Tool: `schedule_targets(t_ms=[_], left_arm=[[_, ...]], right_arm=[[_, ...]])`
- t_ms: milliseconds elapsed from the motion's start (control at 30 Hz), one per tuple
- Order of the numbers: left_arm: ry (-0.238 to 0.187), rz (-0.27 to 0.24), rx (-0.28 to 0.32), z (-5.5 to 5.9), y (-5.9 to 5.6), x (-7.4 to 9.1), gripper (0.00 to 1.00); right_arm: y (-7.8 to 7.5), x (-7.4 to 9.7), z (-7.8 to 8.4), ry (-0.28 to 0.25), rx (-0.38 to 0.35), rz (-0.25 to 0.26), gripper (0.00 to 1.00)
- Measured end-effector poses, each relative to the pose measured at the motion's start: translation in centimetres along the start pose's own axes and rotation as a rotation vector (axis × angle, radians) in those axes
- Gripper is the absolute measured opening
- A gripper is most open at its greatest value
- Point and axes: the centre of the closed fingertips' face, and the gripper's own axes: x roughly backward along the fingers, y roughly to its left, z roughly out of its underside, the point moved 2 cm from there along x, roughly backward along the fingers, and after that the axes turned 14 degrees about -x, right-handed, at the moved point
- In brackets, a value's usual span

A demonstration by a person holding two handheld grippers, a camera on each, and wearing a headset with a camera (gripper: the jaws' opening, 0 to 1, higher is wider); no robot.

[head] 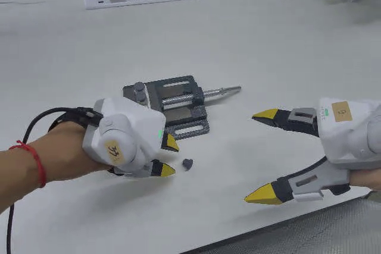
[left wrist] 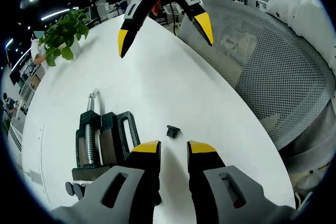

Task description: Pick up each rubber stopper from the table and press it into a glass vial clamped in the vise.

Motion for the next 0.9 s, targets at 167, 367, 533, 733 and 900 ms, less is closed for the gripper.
schedule_targets(t_ms=[167, 367, 533, 733, 900], left_arm=[[-0.003, 0.005, 0.009, 0.1, 0.1, -0.7, 0.15], [-0.005, 0.01, 0.0, -0.1, 0.0, -1.3, 0.12], [-0.002, 0.016, -0.021, -0.1, 0.0, -1.5, 0.1], [-0.004, 0.015, -0.024, -0.2, 0.2, -1.6, 0.08], [0.0, 0.023, -0.036, -0.3, 0.1, -1.9, 0.07]], right_arm=[[-0.1, 0.3, 0.2, -0.007, -0.015, 0.006, 0.87], [0.1, 0.3, 0.6, 0.0, -0.023, 0.001, 0.86], [-0.1, 0.4, 0.5, -0.004, -0.027, 0.007, 0.86], [-0.1, 0.4, 0.4, -0.006, -0.026, 0.004, 0.86], [-0.1, 0.4, 0.2, -0.01, -0.029, 0.004, 0.85]])
